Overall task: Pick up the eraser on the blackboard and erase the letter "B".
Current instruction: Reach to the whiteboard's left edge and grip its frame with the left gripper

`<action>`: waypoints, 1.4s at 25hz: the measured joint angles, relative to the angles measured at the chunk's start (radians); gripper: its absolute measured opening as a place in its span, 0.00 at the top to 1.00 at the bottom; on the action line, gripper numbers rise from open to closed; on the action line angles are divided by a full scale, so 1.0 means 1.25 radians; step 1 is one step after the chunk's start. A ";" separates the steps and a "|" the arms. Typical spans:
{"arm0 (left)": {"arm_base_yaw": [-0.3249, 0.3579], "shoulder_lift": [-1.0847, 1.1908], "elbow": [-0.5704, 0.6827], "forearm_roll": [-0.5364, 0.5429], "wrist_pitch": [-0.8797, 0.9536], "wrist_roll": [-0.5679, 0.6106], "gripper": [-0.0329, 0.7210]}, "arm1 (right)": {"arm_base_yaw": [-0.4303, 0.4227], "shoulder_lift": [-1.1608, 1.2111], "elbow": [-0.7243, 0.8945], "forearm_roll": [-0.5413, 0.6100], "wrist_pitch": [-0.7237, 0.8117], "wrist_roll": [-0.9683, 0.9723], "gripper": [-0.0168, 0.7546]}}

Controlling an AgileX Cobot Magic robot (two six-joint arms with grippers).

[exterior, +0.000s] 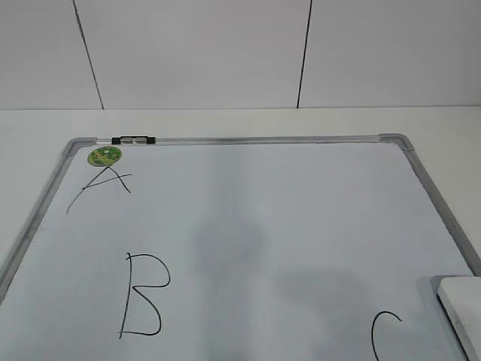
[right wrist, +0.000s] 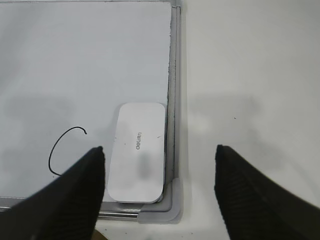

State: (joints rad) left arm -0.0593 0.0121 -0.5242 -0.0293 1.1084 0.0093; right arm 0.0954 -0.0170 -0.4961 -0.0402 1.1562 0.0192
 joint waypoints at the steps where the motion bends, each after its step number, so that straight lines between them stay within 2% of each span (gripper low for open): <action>1: 0.000 0.000 0.000 0.000 0.000 0.000 0.64 | 0.000 0.000 0.000 0.000 0.000 0.000 0.29; 14: 0.000 0.051 -0.007 -0.016 0.000 0.000 0.64 | 0.000 0.000 -0.021 0.012 0.039 0.036 0.29; 26: 0.000 0.573 -0.236 -0.051 0.051 -0.003 0.64 | 0.000 0.149 -0.053 0.040 0.088 0.113 0.29; 35: 0.000 0.954 -0.317 -0.041 -0.021 -0.003 0.64 | 0.000 0.254 -0.058 0.060 0.089 0.147 0.29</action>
State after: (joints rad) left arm -0.0593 1.2041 -0.9205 -0.0810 1.0825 0.0055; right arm 0.0954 0.3002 -0.5692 0.0343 1.2671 0.2026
